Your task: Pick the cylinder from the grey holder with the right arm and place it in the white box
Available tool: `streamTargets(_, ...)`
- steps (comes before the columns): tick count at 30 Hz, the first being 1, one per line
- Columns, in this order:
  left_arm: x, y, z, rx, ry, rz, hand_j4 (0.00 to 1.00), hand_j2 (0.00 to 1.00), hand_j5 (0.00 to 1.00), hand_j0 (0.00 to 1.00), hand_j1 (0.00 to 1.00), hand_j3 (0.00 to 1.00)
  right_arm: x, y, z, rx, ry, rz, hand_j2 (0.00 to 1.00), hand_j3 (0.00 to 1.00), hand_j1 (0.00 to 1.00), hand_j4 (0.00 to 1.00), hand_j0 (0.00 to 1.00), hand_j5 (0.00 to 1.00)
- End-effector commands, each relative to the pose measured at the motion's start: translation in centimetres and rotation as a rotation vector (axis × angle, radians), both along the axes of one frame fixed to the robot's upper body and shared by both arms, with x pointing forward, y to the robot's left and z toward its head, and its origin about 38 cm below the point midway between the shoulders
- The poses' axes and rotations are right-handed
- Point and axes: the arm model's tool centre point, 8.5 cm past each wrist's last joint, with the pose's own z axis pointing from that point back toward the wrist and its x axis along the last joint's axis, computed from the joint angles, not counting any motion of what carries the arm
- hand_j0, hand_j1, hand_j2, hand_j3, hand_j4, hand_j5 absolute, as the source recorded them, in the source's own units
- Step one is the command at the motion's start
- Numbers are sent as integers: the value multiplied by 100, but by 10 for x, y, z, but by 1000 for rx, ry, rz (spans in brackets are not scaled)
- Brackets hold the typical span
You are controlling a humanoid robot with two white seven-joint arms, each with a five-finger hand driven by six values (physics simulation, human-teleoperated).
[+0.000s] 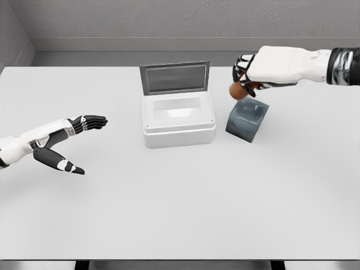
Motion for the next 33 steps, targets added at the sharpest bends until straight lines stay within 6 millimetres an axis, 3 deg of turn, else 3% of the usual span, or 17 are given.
streamTargets(1,0,1,1,-5,2,4,100,100,100,100,100,100,-4,20,0,24,-1,54,18,18,18,18,18,18)
streamTargets(4,1,0,1,-5,0,4,100,100,100,100,100,100,-9,44,0,46,-4,101,18,18,18,18,18,18)
streamTargets(9,0,1,1,-5,2,4,100,100,100,100,100,100,-8,64,-5,63,17,96,18,18,18,18,18,18)
streamTargets(25,0,0,0,-6,3,3,100,100,100,100,100,100,0,81,-13,69,46,59,18,18,18,18,18,18)
streamTargets(33,0,0,0,-7,3,2,100,100,100,100,100,100,8,73,-18,61,59,23,18,18,18,18,18,18)
